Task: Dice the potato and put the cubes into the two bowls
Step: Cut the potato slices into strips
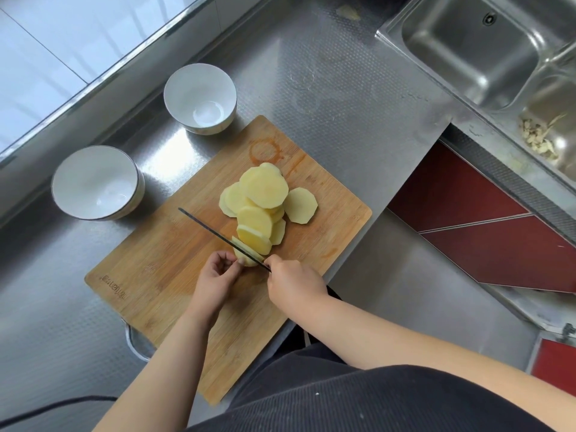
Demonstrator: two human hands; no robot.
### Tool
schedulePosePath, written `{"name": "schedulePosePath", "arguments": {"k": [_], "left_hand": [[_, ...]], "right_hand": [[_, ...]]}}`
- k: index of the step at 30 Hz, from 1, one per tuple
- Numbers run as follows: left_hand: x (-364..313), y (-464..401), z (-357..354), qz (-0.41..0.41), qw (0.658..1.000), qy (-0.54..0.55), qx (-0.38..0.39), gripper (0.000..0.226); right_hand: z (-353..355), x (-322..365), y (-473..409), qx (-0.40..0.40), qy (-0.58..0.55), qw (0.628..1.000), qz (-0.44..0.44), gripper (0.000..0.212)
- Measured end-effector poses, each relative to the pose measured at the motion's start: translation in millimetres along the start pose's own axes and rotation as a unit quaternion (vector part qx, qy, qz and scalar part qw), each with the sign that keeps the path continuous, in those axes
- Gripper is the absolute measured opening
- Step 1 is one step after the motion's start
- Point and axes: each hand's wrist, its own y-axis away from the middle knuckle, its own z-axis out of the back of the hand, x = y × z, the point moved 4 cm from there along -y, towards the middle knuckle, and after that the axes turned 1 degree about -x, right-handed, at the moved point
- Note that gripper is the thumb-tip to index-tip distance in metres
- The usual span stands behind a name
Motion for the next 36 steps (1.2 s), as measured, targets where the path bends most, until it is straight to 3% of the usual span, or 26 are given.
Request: {"name": "schedulePosePath", "arguments": {"k": [10,16,26,30,33,36], "left_hand": [[2,-2,-1,-0.008,1.000,-0.028,-0.003,0.016],[1,-2,-2,-0.008,0.999,-0.041,-0.007,0.016],[1,-2,0,-0.006,0.999,-0.035,0.002,0.016],[1,-2,0,-0.008,1.000,-0.030,-0.002,0.017],[3,-2,0,-0.004,1.000,-0.030,-0.003,0.017],[4,-3,0,-0.001,0.999,-0.042,-0.003,0.016]], "right_hand": [[-5,-9,-12,0.030,-0.031,0.998,-0.039,0.030],[-5,-8,-9,0.031,-0.063,0.997,-0.008,0.027],[-13,-15,-7,0.079,-0.243,0.966,-0.039,0.051],[-17,-13,-5,0.083,-0.246,0.965,-0.045,0.057],[-22,-13,-6,0.100,-0.225,0.968,-0.059,0.078],[-20,-15,-6,0.090,-0.201,0.974,-0.053,0.078]]}}
